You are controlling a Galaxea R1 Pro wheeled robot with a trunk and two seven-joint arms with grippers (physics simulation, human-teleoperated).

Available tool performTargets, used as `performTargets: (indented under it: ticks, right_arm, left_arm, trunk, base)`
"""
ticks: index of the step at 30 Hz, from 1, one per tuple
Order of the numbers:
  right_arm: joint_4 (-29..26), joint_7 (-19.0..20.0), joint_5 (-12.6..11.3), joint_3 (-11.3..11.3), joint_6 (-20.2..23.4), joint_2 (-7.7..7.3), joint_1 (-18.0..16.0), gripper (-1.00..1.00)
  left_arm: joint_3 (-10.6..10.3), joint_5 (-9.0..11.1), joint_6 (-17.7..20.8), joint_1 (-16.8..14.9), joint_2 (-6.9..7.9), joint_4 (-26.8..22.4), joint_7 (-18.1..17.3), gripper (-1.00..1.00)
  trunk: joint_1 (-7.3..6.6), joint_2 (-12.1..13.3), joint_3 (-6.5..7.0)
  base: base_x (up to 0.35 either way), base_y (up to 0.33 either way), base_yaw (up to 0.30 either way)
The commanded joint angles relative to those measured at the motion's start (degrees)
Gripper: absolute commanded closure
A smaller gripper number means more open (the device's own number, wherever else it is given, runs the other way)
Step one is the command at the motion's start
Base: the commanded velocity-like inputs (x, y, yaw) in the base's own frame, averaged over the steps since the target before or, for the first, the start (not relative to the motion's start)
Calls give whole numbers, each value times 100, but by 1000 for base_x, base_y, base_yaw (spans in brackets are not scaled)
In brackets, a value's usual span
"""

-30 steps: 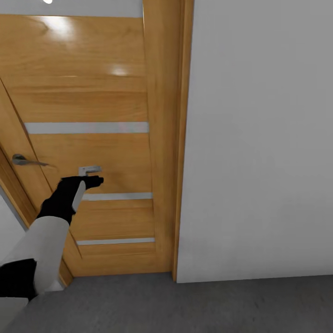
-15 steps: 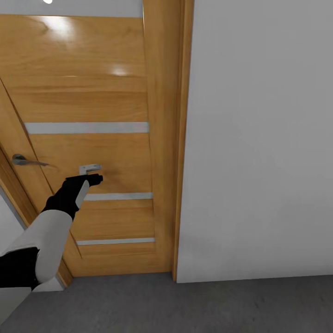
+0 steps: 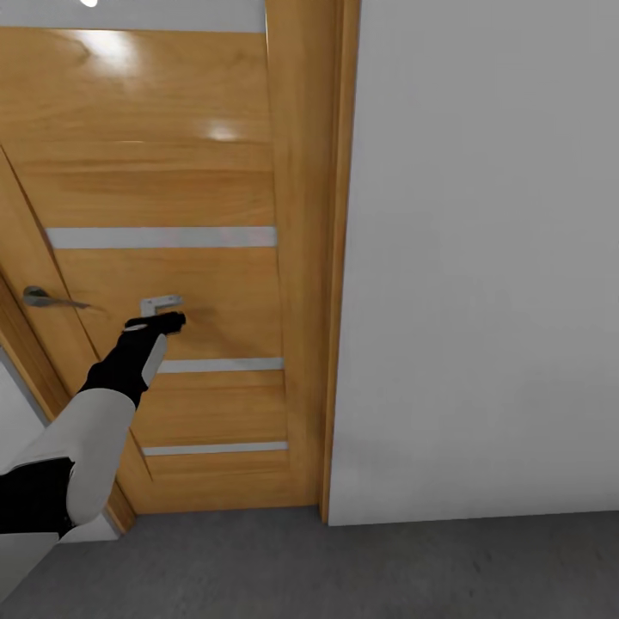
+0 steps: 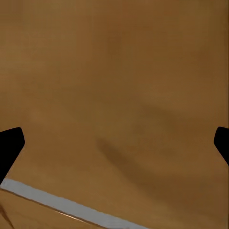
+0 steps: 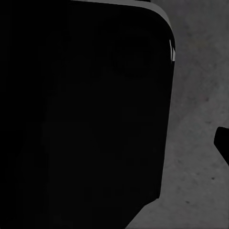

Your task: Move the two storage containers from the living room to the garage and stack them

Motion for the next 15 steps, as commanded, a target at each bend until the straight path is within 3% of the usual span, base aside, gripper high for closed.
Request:
performTargets:
  ticks: [1, 15]
  right_arm:
    - [0, -1, 4, 2, -5, -2, -2, -100]
    - [-5, -1, -2, 2, -5, -17, -2, -100]
  left_arm:
    - [1, -2, -64, 0, -1, -10, 63, -100]
    - [2, -2, -210, 2, 10, 89, 94, -100]
  trunk:
    - [-1, -3, -6]
    - [-1, -3, -6]
  base:
    - [-59, 0, 0]
    - [3, 1, 0]
